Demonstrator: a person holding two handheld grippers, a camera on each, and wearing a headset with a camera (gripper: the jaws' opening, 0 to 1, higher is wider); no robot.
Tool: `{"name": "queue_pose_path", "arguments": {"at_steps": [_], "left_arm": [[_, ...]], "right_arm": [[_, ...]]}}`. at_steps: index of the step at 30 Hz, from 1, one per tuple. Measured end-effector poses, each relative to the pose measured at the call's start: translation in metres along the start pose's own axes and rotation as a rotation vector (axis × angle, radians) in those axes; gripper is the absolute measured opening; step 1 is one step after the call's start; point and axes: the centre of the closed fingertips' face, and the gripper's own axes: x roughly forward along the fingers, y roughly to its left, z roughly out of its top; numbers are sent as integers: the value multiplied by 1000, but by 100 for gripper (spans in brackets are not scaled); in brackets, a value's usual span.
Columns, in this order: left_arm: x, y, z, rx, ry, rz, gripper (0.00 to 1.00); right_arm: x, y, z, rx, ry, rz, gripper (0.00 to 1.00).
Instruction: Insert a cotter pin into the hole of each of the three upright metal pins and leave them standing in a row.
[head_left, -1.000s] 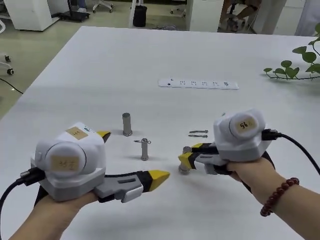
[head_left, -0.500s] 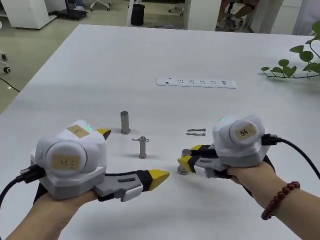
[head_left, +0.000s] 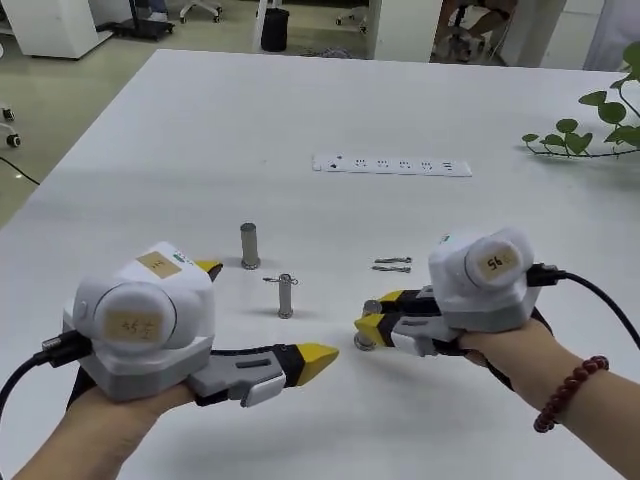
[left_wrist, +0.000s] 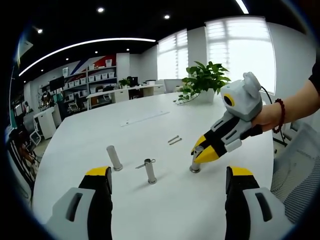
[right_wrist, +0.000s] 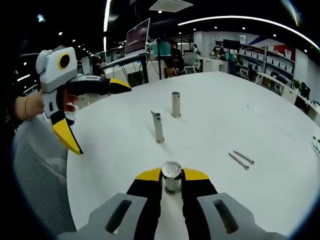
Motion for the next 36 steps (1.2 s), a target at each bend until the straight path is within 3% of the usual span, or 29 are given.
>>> {"name": "queue_pose_path", "arguments": {"at_steps": [5,15,19,28,36], "left_arm": [[0,1,0,2,0,5,97],[2,-1,-1,14,10,-2,97],[2,-1,-2,13,12,-2,98],[3,-2,-4,11,20,-8,98],[4,-1,-7,-1,26,-12,97]], "right_arm": [[-5,3,6,2,-23,12,17],[-20,0,9,-25,-1,44,29],[-27,-1,9,-43,11,73,30],[-33,-14,2,-82,77,81,30],[-33,-34,-2,-86,145,70,28]]}}
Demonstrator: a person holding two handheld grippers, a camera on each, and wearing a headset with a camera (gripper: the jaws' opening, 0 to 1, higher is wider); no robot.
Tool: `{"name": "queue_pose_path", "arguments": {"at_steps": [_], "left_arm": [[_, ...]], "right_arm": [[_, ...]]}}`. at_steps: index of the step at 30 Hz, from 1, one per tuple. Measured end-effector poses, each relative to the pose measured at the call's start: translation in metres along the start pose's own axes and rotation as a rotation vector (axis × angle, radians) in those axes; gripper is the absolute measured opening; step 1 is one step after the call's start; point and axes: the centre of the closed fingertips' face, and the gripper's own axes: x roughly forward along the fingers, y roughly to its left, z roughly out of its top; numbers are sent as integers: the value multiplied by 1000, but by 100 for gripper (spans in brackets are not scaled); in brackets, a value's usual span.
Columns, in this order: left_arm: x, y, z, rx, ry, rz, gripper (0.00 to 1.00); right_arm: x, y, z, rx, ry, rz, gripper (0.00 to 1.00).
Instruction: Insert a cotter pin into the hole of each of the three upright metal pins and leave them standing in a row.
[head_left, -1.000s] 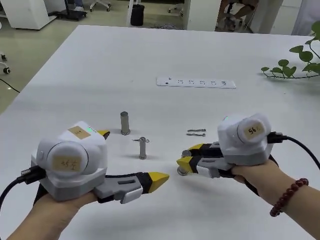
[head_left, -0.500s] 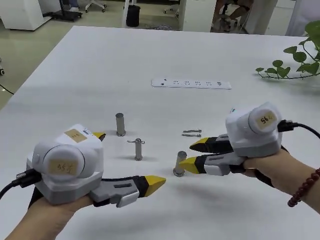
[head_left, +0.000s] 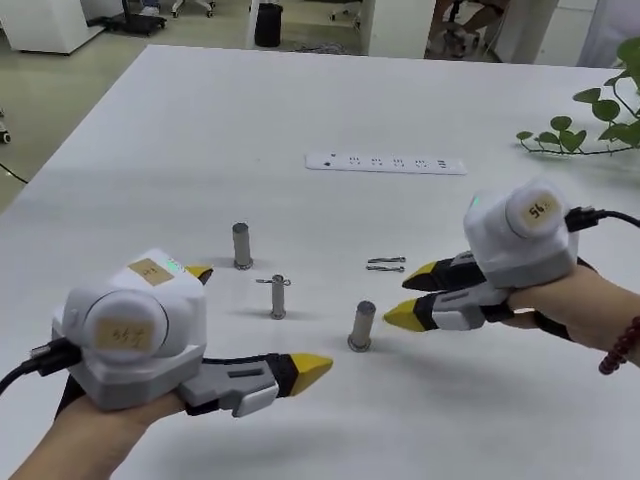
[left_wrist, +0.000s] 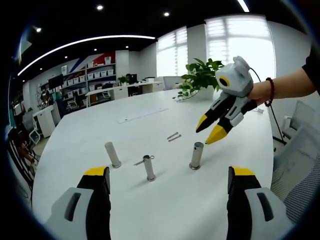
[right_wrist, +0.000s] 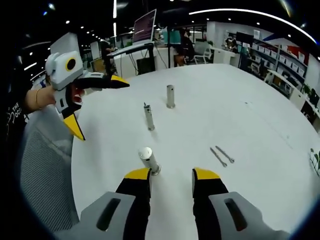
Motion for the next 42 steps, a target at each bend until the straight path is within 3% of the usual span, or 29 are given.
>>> {"name": "queue_pose_path", "arguments": {"at_steps": [13,18,25,42], "left_arm": [[1,2,-1,-16,-1,2,96],[3,-2,-3,-16,6,-11,96],[5,-3,-3,-14,8,-17,96],[6,2,-6,-19,24,-9,94]], "right_arm": [[5,-39,-7,7,76,-40,21],[14,-55,-14,-41,119,-44,21],[24,-78,-12,-36,132,-60,17],[48,-96,-16,-61,191,-39,11]]}}
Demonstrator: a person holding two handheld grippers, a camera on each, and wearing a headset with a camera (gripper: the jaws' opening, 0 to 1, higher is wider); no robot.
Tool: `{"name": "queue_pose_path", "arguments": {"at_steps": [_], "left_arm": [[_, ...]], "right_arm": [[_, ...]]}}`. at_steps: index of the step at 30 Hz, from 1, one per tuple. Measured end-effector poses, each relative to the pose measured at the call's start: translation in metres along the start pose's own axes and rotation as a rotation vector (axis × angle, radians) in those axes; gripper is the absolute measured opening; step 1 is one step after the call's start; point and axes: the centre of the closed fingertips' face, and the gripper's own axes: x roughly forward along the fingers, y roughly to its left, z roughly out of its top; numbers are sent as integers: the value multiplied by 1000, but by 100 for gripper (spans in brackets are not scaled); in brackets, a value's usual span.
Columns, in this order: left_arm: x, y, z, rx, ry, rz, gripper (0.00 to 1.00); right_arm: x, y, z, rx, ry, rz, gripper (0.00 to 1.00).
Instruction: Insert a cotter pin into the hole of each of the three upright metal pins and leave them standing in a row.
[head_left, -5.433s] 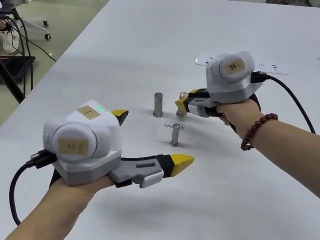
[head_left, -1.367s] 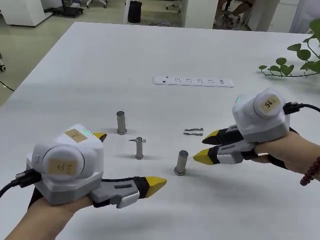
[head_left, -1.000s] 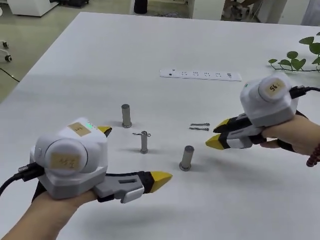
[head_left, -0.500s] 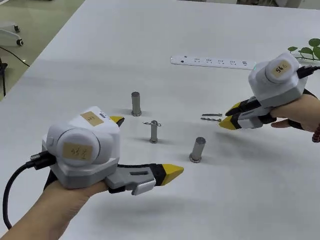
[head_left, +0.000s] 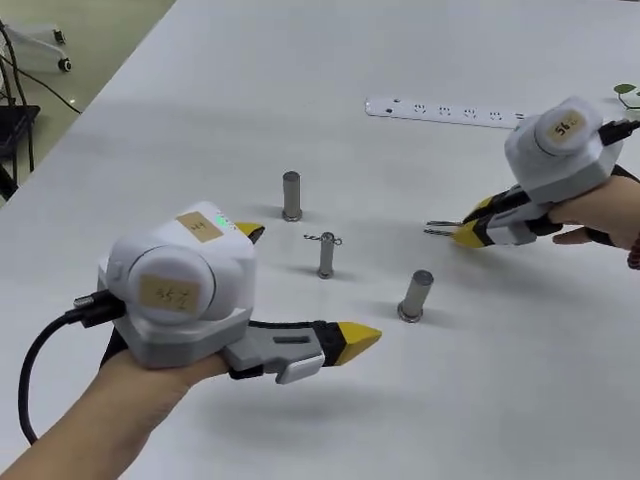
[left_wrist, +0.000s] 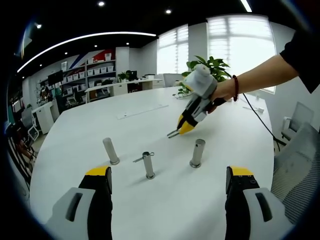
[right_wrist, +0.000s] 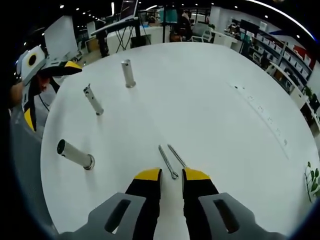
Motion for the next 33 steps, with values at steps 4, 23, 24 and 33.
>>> {"name": "queue_pose_path", "arguments": {"at_steps": [4,23,24,33], "left_arm": [[0,-1,0,1,-1,-4,94],[-1,1,1,-3,-6,-1,92],[-1,1,1,-3,-6,-1,92],[0,-2,0,-13,-2,-11,88]], "right_arm": [[4,-1,0,-17,15,13,9],[7,-1,-5,-101,128,42,0],[7,0,-5,-99,133,41,0],[4,10,-5,-150,112,40,0]]}}
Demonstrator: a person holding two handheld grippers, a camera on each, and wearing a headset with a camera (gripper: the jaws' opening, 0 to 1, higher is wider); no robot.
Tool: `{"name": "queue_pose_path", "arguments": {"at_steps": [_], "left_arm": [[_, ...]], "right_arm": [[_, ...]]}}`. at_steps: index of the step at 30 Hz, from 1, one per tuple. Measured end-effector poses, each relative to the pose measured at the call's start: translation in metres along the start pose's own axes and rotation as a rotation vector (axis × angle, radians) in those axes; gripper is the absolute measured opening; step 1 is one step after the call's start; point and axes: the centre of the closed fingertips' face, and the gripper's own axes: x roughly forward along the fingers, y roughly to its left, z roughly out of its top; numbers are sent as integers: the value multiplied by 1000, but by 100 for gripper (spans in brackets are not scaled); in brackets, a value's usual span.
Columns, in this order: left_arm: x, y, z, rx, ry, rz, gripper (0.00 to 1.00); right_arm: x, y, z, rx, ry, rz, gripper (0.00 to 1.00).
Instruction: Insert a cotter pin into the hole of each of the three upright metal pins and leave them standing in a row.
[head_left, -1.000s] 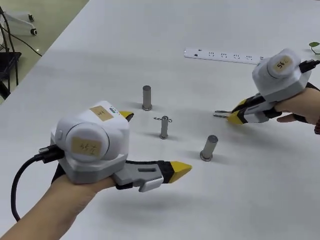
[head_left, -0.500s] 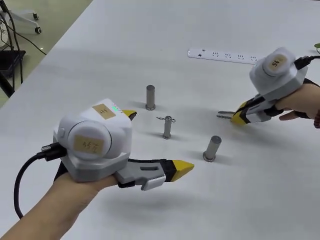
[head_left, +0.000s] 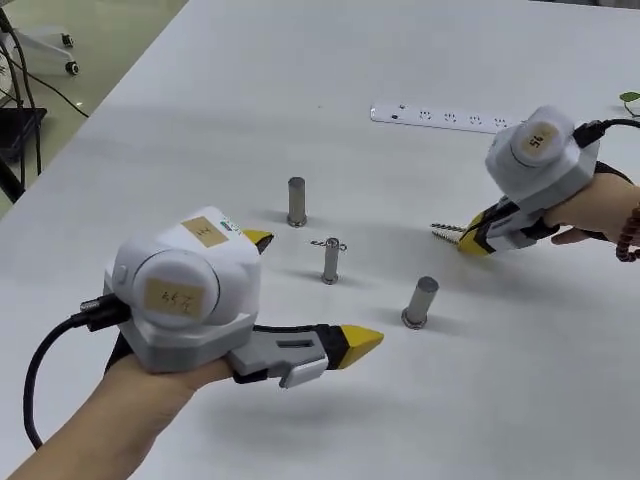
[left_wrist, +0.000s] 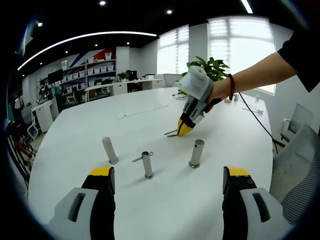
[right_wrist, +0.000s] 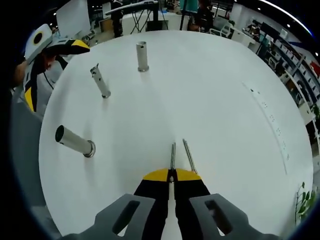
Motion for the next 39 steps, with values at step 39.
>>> {"name": "queue_pose_path", "arguments": {"at_steps": [39], "left_arm": [[13,-20,33,-122,-37,-110,50]], "right_arm": [[-66,75,47,-139,-224,-17,0]]}}
